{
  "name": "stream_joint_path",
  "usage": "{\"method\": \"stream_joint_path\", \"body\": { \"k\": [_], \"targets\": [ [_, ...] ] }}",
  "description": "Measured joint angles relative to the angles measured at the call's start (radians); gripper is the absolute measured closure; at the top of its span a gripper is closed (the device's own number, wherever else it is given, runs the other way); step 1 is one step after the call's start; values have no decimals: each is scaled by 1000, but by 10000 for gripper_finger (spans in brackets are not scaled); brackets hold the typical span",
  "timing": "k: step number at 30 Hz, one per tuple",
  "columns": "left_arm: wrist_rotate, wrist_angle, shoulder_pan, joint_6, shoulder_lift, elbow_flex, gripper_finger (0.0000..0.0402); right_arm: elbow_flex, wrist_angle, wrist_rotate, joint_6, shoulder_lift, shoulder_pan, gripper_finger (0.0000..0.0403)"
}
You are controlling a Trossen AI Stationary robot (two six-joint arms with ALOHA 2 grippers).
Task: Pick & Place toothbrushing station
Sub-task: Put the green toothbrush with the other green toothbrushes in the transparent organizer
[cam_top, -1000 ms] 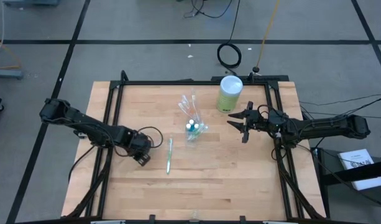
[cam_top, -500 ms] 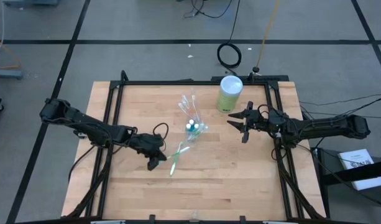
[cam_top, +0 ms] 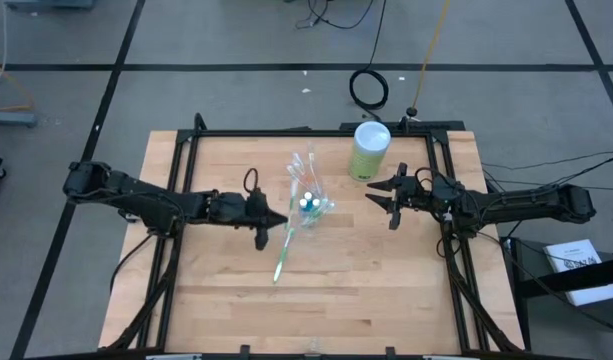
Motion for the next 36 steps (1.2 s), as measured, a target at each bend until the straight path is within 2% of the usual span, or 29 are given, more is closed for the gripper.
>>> {"method": "stream_joint_path", "body": {
  "k": [7, 17, 22, 30, 36],
  "targets": [
    [-20, 104, 51, 54, 46, 0, 399, 0, 1, 0, 0, 0, 0, 273],
    [33, 372, 45, 50, 286, 1, 395, 0, 8, 0, 0, 0, 0, 273],
    [34, 406, 45, 38, 361, 1, 399, 0, 7, 0, 0, 0, 0, 273],
    [29, 404, 45, 21, 403, 37, 399, 0, 7, 0, 0, 0, 0, 273],
    [-16, 403, 45, 18, 409, 55, 376, 0, 7, 0, 0, 0, 0, 273]
  ]
}}
